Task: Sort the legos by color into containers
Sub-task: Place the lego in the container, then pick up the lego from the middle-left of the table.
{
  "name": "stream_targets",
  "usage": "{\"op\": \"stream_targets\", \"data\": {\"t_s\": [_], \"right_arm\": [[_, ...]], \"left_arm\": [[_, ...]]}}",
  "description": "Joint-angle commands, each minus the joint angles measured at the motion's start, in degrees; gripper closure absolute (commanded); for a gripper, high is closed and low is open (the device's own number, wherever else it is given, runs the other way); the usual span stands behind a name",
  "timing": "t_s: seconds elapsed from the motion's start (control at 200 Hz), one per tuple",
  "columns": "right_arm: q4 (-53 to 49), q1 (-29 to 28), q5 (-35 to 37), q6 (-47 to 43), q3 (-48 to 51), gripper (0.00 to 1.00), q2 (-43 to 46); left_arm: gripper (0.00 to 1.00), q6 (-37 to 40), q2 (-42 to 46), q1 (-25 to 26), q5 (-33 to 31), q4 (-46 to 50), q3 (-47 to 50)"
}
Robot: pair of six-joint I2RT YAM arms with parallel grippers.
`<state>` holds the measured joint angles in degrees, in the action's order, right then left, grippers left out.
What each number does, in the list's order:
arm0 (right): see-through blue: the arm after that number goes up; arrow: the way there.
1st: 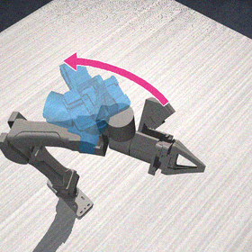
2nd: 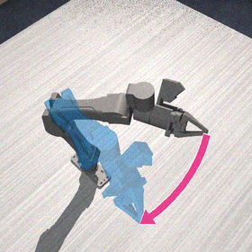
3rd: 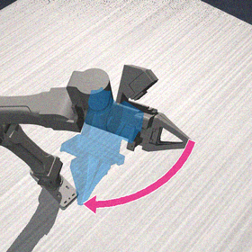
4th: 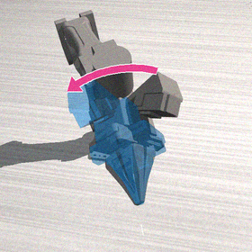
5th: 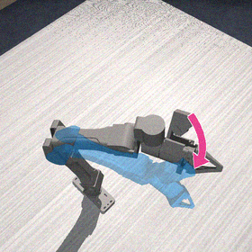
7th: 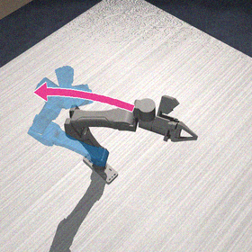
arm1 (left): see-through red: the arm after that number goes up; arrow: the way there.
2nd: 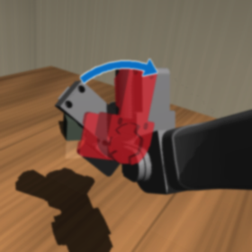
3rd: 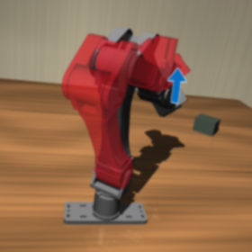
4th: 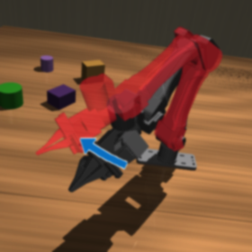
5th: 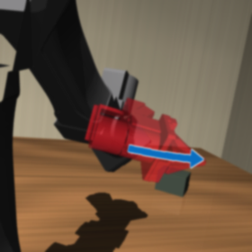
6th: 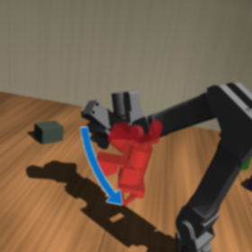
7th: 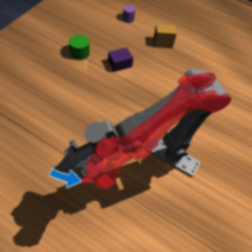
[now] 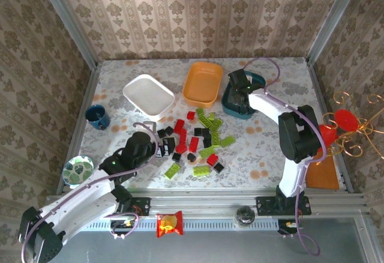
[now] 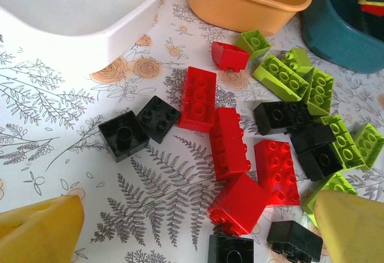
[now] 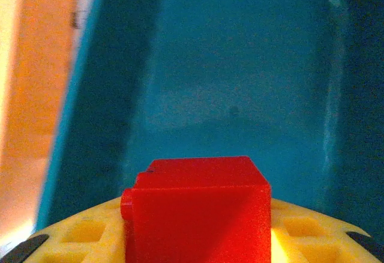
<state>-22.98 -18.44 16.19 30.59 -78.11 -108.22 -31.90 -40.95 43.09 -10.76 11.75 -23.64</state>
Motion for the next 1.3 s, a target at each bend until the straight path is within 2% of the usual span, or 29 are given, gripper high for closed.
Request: {"op": "stream_targets", "data": {"t_s": [0.0,0.14,0.265,0.455,0.665,0.69,0.72,0.83,1.115,1.29], "right_arm": [[-2.89,1.35,2.28,2.27,-3.12,0.64,-1.24],[-3.9,2.34,2.04,2.28,-4.11,0.59,-2.94],[-3.91,2.51,1.85,2.02,-4.24,0.44,-3.06],[-3.56,2.73,1.38,1.68,-3.9,0.27,-1.24],[-1.49,2.41,-0.87,1.67,-0.89,0.2,4.9],[-1.12,2.17,-1.13,1.68,-0.32,0.09,5.95],[-0.77,1.9,-1.45,1.67,0.39,0.07,7.06],[0.04,-0.2,-1.66,1.58,3.08,0.05,11.98],[2.45,-8.03,-1.0,1.66,15.47,0.08,26.67],[1.83,-13.23,-3.35,0.62,21.85,0.1,32.84]], "left_arm": [[0.0,-0.62,0.96,0.24,-1.71,2.22,-0.8],[0.0,-0.38,0.78,0.06,-1.89,2.48,-1.3],[0.0,-0.18,0.61,-0.2,-2.16,3.01,-1.67],[0.0,-0.18,0.02,-0.49,-1.88,3.19,-2.35],[0.0,0.17,-0.69,-0.71,-2.06,3.91,-3.43],[0.0,0.17,-0.78,-0.74,-2.06,4.01,-3.56],[0.0,0.26,-0.87,-0.81,-2.04,4.02,-3.68],[0.0,0.61,-1.54,-0.98,-2.11,4.36,-4.34],[0.0,0.87,-2.21,-1.52,-1.85,7.5,-5.81],[0.06,-0.43,-4.41,-1.61,1.05,11.48,-5.94]]}}
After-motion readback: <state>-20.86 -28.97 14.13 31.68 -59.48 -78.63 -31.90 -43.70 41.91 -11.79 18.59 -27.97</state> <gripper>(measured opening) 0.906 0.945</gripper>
